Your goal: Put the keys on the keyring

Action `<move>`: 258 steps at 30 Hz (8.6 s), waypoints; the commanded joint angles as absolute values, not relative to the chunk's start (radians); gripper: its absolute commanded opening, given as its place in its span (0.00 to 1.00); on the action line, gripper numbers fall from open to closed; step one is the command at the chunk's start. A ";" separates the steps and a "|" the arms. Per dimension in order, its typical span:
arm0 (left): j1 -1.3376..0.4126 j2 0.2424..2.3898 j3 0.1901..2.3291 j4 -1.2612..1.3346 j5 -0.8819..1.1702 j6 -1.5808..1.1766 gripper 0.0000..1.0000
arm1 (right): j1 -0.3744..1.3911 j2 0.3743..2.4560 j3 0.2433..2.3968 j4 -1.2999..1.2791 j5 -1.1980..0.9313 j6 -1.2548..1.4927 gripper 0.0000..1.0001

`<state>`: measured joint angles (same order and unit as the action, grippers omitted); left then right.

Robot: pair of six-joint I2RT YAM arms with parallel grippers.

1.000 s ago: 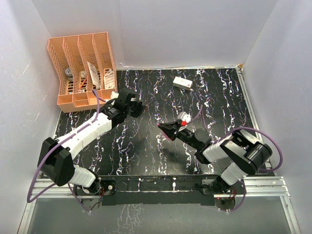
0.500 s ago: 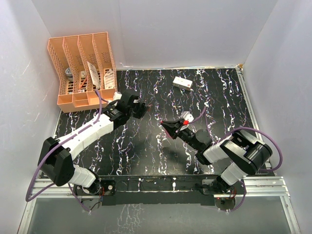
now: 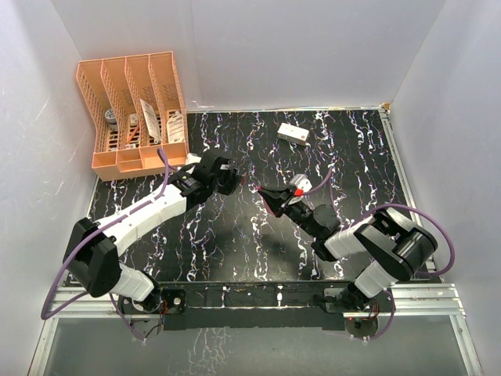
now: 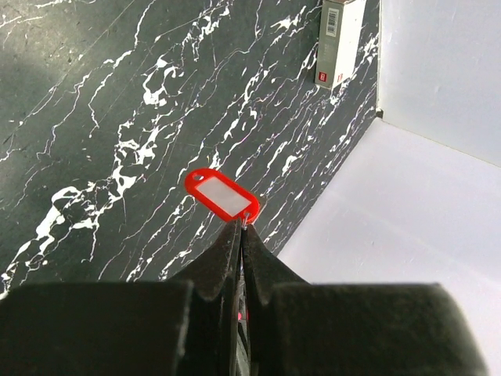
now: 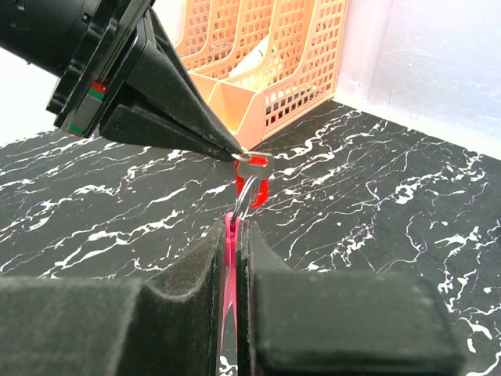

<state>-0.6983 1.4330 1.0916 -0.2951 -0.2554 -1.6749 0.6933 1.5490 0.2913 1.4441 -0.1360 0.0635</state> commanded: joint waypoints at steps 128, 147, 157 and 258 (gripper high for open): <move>-0.801 1.450 1.149 -0.352 -0.416 -2.074 0.00 | 0.778 1.676 0.476 1.816 0.029 -0.270 0.00; -0.801 1.452 1.132 -0.352 -0.405 -2.079 0.00 | 0.778 1.666 0.477 1.815 0.031 -0.279 0.00; -0.801 1.454 1.128 -0.357 -0.403 -2.080 0.00 | 0.776 1.656 0.474 1.815 0.035 -0.282 0.00; -0.798 1.373 1.094 -0.147 -0.395 -2.130 0.00 | 0.776 1.725 0.659 1.817 0.077 -0.048 0.00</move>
<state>-0.7876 1.4128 1.0935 -0.2146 -0.4187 -2.0792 0.7631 1.7168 0.6270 1.4555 0.1135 -0.0776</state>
